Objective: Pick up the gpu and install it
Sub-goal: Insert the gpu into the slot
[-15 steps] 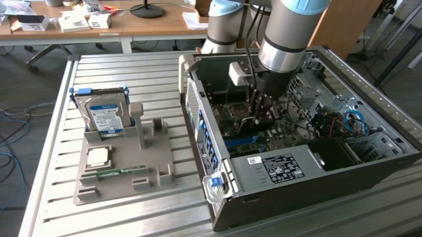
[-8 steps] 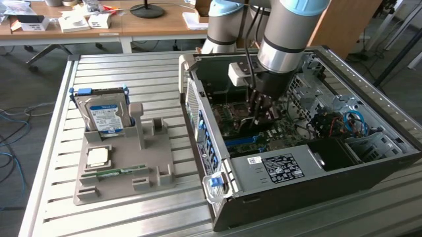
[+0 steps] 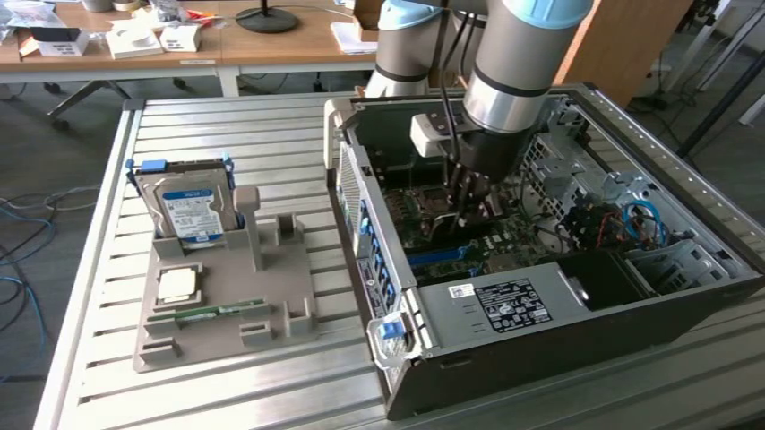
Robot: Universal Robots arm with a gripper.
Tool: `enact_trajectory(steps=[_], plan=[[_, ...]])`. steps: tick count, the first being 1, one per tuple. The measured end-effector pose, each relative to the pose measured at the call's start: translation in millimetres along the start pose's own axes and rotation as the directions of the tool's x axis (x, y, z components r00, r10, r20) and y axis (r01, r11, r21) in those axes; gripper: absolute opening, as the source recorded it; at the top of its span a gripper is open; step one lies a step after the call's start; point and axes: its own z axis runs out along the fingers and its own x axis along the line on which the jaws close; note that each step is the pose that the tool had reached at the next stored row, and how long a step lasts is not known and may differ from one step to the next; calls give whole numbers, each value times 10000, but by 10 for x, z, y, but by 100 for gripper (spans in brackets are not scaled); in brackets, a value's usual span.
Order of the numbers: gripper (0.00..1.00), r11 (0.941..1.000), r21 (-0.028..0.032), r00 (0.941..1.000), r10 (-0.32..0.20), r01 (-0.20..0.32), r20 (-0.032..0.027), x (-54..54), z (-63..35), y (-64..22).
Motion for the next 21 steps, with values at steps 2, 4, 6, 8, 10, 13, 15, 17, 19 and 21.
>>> enact_trajectory(steps=[2, 4, 6, 8, 10, 13, 15, 17, 19, 21], plan=[[26, 10000, 0, 10000, 1, -1, 0, 0, 1, 7], [26, 10000, 0, 10000, 1, -1, -1, 0, 1, 15], [26, 10000, 0, 10000, 0, 0, -2, -1, 2, 21], [26, 10000, 0, 10000, 1, -1, -5, -1, 2, 28], [26, 10000, 1, 10000, 0, 0, -8, -1, 2, 33], [26, 10000, -1, 10000, -2, 2, -13, 0, 3, 35], [26, 10000, 2, 10000, 0, 0, -12, 0, 12, 36], [26, 10000, 0, 10000, 0, 0, -16, 0, 21, 36], [26, 10000, -1, 10000, 0, 0, -19, 0, 25, 36], [26, 10000, 0, 10000, 1, -1, -15, 0, 34, 36]])
